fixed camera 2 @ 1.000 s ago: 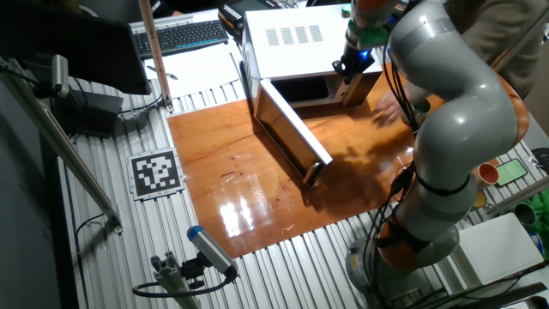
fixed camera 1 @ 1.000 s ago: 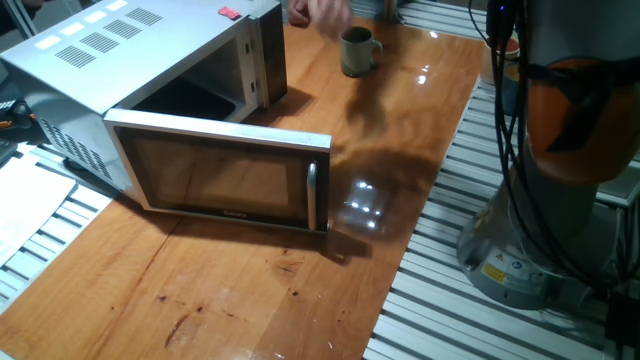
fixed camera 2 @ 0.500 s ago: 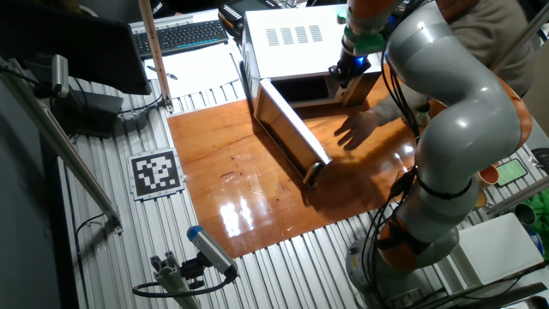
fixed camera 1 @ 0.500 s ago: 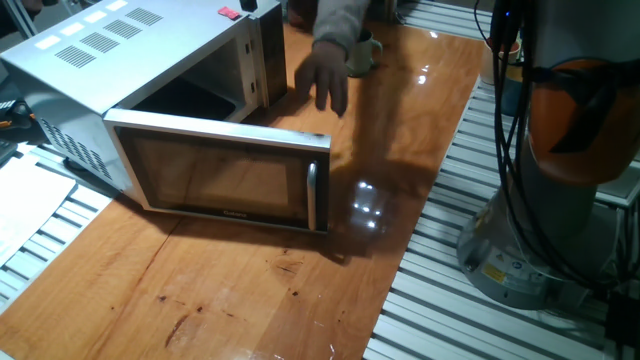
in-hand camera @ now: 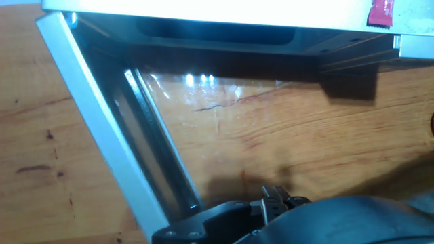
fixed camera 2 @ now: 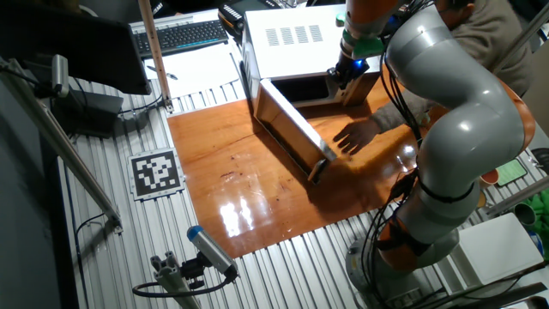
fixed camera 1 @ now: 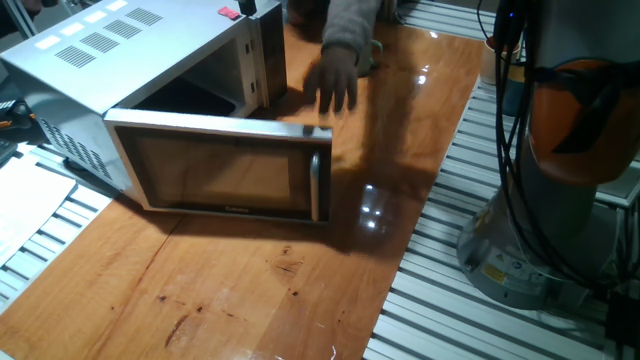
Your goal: Put the bowl into the microwave
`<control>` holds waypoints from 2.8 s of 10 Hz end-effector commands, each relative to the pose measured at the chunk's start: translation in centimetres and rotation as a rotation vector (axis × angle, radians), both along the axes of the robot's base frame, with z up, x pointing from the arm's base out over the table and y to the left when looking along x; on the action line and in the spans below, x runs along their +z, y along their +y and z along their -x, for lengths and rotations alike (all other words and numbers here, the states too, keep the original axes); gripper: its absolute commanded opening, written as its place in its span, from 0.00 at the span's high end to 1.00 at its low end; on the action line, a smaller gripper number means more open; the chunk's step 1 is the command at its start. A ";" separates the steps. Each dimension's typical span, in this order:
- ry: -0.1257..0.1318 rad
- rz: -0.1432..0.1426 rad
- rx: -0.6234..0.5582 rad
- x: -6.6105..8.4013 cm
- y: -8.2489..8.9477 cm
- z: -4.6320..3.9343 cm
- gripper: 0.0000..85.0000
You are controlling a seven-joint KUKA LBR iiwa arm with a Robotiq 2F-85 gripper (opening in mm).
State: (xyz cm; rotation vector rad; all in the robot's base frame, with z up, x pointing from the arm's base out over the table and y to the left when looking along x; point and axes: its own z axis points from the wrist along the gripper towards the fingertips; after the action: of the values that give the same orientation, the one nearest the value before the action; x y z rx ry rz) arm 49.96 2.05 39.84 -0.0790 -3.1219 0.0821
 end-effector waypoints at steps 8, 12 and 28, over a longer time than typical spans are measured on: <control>-0.013 -0.003 0.004 -0.3 -0.5 -0.45 1.00; -0.016 -0.006 0.004 -0.4 -0.5 -0.65 1.00; -0.026 -0.030 -0.064 -2.8 -3.8 -2.24 1.00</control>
State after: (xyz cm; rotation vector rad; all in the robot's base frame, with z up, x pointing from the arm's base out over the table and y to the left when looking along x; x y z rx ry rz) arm 52.21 -1.79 37.06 -0.1785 -3.1423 0.0330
